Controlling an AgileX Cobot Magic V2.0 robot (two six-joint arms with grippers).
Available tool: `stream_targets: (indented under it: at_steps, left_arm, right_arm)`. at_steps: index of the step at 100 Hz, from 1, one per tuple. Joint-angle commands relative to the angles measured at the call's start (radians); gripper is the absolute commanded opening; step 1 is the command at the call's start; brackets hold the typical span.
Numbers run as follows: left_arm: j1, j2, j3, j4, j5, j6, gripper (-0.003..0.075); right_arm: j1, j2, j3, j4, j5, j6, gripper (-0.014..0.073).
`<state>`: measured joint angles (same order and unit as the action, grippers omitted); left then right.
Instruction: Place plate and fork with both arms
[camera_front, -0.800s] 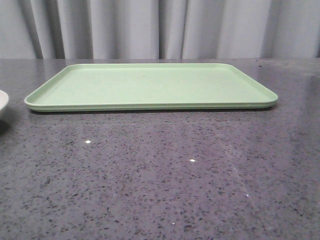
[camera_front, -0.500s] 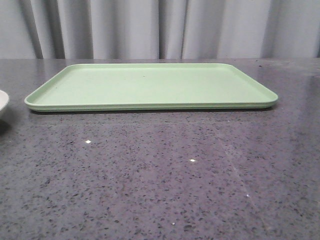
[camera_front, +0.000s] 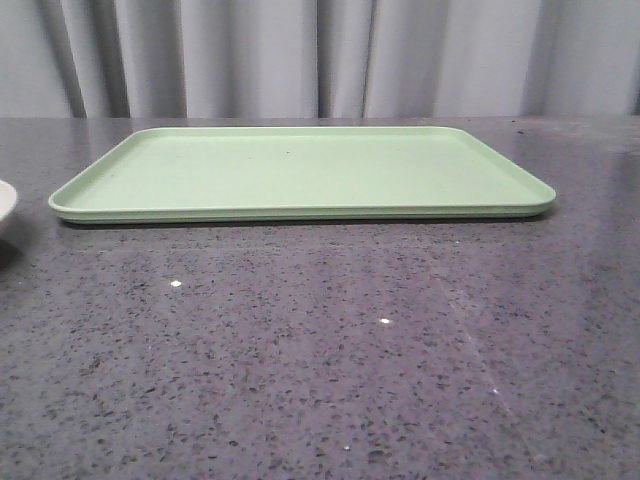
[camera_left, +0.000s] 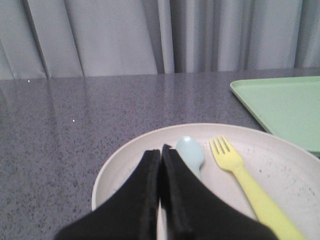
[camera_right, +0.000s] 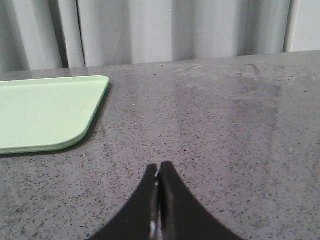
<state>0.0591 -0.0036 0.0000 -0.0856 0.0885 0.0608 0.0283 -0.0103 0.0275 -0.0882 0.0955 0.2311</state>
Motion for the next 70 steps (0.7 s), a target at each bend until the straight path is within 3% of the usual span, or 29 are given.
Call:
stream_targets:
  at_steps: [1,28,70]
  left_arm:
    - [-0.001,-0.030,0.012,-0.007,-0.138,-0.004,-0.0020]
    - [-0.001,-0.030,-0.013,-0.089,-0.152,-0.004,-0.0021]
    - [-0.001,0.199,-0.367,-0.093,0.159,-0.004,-0.0021]
  right_arm:
    - [-0.007,-0.024,-0.005,-0.013,-0.082,0.000,-0.0068]
    - [-0.005,-0.019,-0.051,-0.013,-0.073,0.000,-0.0068]
    - [-0.002,0.189,-0.397,-0.006,0.180,0.000,-0.0067]
